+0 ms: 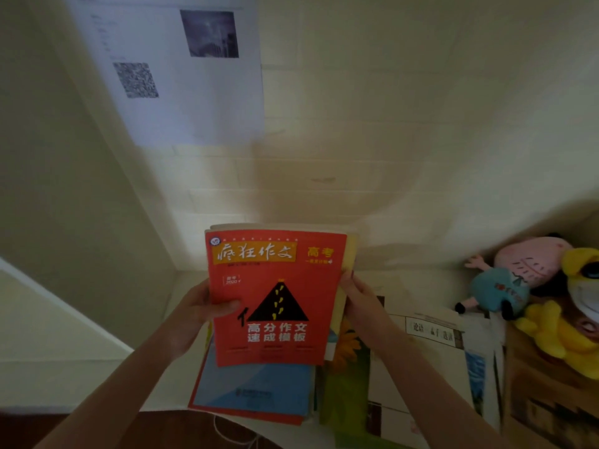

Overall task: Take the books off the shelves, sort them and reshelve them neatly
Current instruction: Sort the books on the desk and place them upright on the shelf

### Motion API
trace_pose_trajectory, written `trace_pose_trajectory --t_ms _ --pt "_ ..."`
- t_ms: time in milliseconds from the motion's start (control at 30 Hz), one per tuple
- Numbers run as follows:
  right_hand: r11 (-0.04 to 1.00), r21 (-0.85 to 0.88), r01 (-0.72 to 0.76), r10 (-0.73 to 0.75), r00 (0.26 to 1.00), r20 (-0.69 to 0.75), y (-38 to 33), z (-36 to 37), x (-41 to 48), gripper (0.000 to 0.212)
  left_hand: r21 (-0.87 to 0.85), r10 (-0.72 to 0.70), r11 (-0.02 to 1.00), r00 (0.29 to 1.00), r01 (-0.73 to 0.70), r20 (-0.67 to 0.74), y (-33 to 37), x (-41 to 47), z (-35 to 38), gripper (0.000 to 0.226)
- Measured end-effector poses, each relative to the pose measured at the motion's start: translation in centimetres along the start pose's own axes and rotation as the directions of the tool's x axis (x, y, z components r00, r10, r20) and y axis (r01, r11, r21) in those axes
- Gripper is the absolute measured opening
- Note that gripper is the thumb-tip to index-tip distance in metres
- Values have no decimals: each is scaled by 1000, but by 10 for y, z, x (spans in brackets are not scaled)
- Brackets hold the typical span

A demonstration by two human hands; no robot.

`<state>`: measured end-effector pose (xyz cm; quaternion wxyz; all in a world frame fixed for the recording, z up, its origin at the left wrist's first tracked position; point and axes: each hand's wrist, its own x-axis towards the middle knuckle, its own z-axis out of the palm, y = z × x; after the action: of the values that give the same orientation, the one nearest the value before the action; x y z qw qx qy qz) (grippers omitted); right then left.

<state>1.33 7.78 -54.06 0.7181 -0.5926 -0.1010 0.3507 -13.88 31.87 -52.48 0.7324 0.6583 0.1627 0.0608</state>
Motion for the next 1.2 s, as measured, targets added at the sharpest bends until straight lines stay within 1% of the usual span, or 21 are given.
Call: trace_pose_trajectory --t_ms 100,200,233,267,333,400,467,533,567,600,667,767,800,867,933,1000,1067,1100,1133,1167,1200 --pt "999 40 -31 28 998 53 2 -6 -4 67 -21 -16 1000 1000 16 -9 -2 -2 -4 93" --pt "995 90 -41 38 999 28 9 -9 -5 57 -56 -20 998 999 19 -29 -4 -5 -12 95" --pt "995 95 -34 34 999 0 10 -9 -5 59 -52 -24 998 999 22 -29 -3 -7 -14 95" --pt "995 90 -30 32 999 -26 10 -9 -4 65 -39 -29 999 999 28 -25 -3 -8 -16 95" --pt "996 88 -16 19 999 -31 12 -8 -5 74 -7 -41 999 999 41 -12 -2 -9 -20 93" --pt "996 93 -7 10 999 -37 14 -8 -6 66 12 -47 999 999 47 -15 -1 -10 -21 92" --pt "995 98 7 0 997 -73 13 -11 -9 53 15 -48 999 998 49 -35 -1 -11 -19 95" --pt "995 90 49 -41 994 -98 6 -14 -14 39 3 -47 999 997 47 -62 -2 -10 -19 96" --pt "993 90 78 -67 991 -118 3 -18 -17 37 -2 -48 999 997 48 -68 -2 -8 -18 96" --pt "989 97 113 -99 985 -139 -3 -21 -21 38 -3 -50 999 996 50 -70 -2 -6 -18 95" --pt "982 70 177 -157 962 -223 -13 -32 -25 48 -2 -58 998 996 58 -74 0 -1 -16 96" --pt "964 -89 252 -267 906 -328 -30 -48 -27 73 -32 -101 994 994 100 -47 -2 8 -12 97" --pt "958 -112 262 -285 896 -341 -34 -54 -28 77 -44 -121 992 992 120 -27 -5 11 -10 97" --pt "954 -115 278 -301 883 -360 -44 -58 -32 74 -55 -163 985 987 163 9 -13 14 -7 94" --pt "951 -103 292 -309 872 -379 -54 -59 -39 65 -64 -209 975 977 211 36 -23 15 -5 84" --pt "948 -65 311 -310 862 -401 -62 -64 -44 60 -50 -251 966 967 252 35 -35 19 -6 73" --pt "946 -42 321 -310 863 -398 -69 -67 -47 62 5 -287 958 958 287 6 -44 24 -2 69" --pt "948 -45 316 -307 864 -399 -71 -66 -48 69 15 -304 953 953 304 -18 -48 25 0 67" --pt "948 -55 312 -308 865 -396 -71 -64 -46 79 19 -317 948 948 317 -36 -50 26 3 67" --pt "951 -58 305 -302 869 -392 -69 -60 -45 86 41 -320 946 946 322 -49 -47 24 7 75" --pt "953 -58 298 -298 879 -372 -67 -55 -45 89 79 -305 947 949 311 -81 -45 23 10 91"
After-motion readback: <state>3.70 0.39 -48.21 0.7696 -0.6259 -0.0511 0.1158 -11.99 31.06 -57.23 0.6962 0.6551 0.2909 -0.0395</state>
